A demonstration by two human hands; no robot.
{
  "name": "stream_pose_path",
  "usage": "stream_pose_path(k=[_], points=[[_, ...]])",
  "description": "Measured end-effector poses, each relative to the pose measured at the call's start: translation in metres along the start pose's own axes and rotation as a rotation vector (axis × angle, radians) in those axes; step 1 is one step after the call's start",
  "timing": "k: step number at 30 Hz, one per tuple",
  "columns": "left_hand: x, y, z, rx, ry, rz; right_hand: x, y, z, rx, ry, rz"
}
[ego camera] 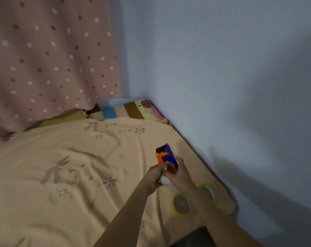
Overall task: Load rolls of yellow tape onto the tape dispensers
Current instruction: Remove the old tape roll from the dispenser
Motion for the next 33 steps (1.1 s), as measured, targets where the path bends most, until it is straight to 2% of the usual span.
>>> stream_pose_path(k=[3, 6, 11, 15, 18, 26, 30, 33], points=[[0.016, -0.008, 0.013, 0.019, 0.002, 0.076, 0.003, -0.025, -0.011, -0.069, 0.025, -0.06], [0.022, -0.013, 0.011, 0.042, 0.109, 0.116, 0.004, -0.038, -0.01, -0.159, -0.004, -0.078], [0.017, -0.015, -0.016, 0.145, 0.3, 0.095, 0.001, -0.052, 0.006, -0.304, -0.077, -0.112], [0.015, -0.012, -0.028, 0.098, 0.333, 0.058, 0.011, -0.064, 0.005, -0.301, -0.125, -0.044], [0.018, -0.011, -0.034, 0.082, 0.291, 0.041, 0.009, -0.07, 0.002, -0.295, -0.076, -0.068], [0.027, -0.012, -0.033, -0.028, 0.283, 0.035, 0.007, -0.097, -0.025, -0.134, 0.296, -0.109], [0.034, -0.009, -0.04, -0.015, 0.282, 0.047, 0.005, -0.101, -0.027, -0.039, 0.377, -0.029], [0.047, -0.006, -0.04, -0.037, 0.205, 0.125, 0.005, -0.101, -0.013, -0.094, 0.32, 0.052]])
Point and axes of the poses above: each hand's wrist, its own y-axis away from the middle knuckle, its own z-axis out of the palm, x = y × z, the point moved 10 cm from there along -y, towards the middle knuckle, and after that the axes turned 12 degrees about -z, right-handed, at the moved point
